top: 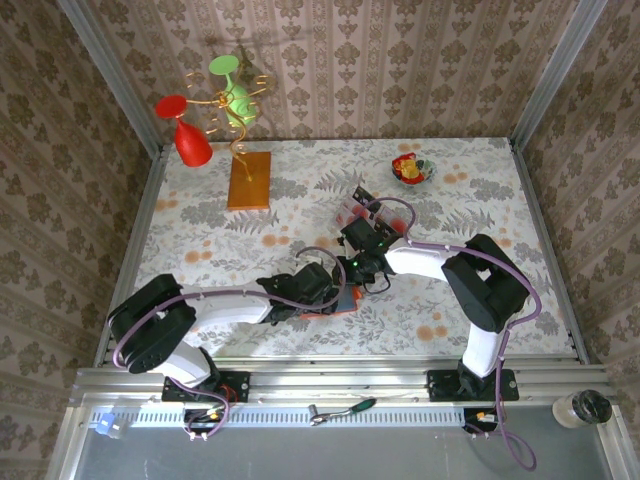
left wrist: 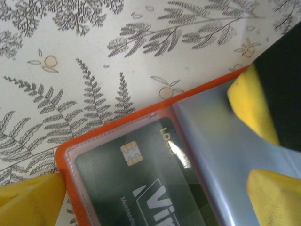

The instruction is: Put the credit cards into the card holder

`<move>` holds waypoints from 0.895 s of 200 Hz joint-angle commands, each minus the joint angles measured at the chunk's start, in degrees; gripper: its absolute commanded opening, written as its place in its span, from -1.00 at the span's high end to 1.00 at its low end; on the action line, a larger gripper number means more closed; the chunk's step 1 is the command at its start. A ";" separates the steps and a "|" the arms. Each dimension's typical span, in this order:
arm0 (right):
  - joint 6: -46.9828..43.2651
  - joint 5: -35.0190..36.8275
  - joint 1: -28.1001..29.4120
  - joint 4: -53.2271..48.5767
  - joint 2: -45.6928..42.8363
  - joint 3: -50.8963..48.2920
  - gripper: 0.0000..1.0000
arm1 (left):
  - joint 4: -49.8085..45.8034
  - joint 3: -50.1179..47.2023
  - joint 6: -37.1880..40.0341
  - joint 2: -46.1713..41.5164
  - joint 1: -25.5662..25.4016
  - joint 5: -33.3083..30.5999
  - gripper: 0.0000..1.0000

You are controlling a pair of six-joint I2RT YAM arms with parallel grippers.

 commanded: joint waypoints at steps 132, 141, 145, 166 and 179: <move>2.17 1.20 -0.91 -0.72 -4.64 -2.08 0.29 | 1.83 -4.47 -1.40 -0.70 -0.54 -1.18 -0.83; 2.33 1.15 -0.91 -0.38 -4.45 -2.48 0.24 | 1.91 -4.49 -1.49 -0.85 -0.55 -1.18 -0.83; 2.42 1.16 -0.89 -0.25 -4.47 -2.68 0.24 | 1.93 -4.58 -1.45 -0.79 -0.51 -1.18 -0.83; 2.79 0.95 -0.90 0.62 -4.00 -3.52 0.22 | 2.05 -4.58 -1.49 -0.84 -0.50 -1.13 -0.83; 2.99 0.56 -0.88 1.05 -3.41 -3.74 0.22 | 2.13 -4.66 -1.50 -0.87 -0.55 -1.11 -0.83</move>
